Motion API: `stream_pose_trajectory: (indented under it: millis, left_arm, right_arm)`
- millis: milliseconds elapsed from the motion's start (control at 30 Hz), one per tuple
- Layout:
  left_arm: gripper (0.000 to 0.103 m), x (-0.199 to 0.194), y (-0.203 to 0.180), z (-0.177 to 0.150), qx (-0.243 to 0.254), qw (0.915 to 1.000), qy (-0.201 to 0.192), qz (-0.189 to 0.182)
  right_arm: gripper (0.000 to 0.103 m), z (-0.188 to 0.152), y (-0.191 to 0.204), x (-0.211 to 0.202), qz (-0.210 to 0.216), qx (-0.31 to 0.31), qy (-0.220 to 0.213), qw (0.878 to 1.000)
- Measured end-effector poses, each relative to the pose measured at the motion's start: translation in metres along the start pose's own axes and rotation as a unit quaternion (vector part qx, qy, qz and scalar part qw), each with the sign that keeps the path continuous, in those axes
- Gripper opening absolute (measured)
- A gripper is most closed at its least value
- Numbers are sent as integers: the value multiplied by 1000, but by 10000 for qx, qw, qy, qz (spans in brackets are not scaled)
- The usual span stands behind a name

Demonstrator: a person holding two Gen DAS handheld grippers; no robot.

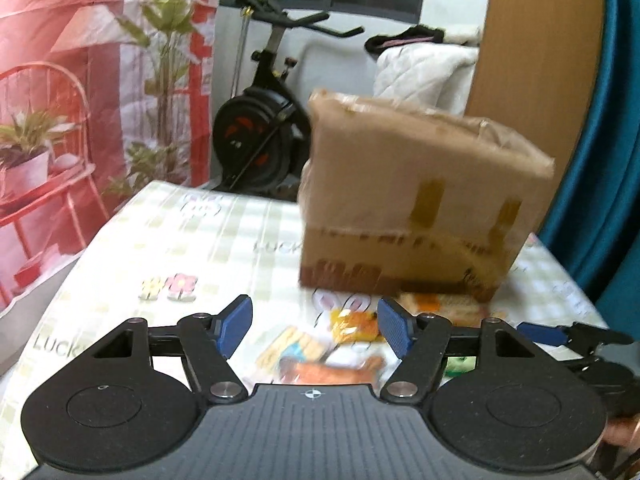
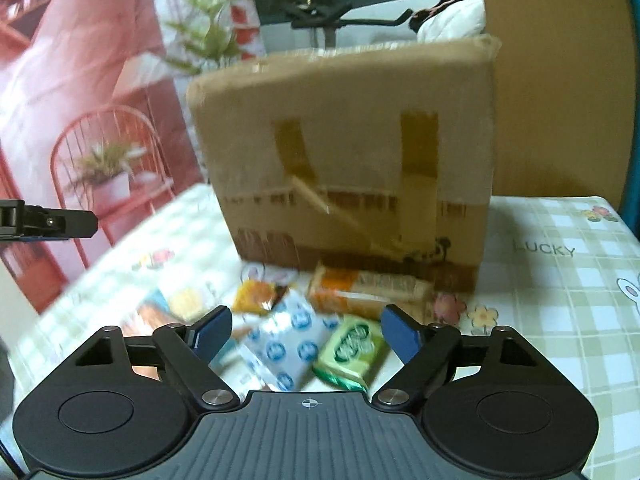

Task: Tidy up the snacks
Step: 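Move both grippers back to the snack pile, then grasp the red jerky packet with the right gripper while the left grasps the bread loaf packet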

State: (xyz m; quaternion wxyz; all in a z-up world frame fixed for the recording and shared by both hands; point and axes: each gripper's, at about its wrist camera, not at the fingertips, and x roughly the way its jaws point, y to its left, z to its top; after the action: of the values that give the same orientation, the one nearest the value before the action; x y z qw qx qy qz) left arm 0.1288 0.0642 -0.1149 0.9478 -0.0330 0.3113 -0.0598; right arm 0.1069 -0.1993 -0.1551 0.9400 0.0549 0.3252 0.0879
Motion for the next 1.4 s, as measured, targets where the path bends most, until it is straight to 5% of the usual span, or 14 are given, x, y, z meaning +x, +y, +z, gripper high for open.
stream_pose_trajectory:
  millis: [400, 867, 1067, 1400]
  left_arm:
    - [70, 15, -2, -33, 324, 9993, 122, 165]
    - [70, 25, 4, -34, 197, 9994, 201, 197]
    - [70, 30, 9, -38, 102, 9993, 353, 92]
    - [70, 31, 9, -48, 199, 9982, 546, -130]
  right_arm:
    - [68, -20, 8, 18, 504, -807, 674, 9932]
    - [64, -37, 27, 46, 769, -1372, 1290, 9791]
    - [63, -45, 36, 45, 557, -1535, 1175, 9795]
    - [40, -49, 27, 32, 457, -1262, 1054, 9853]
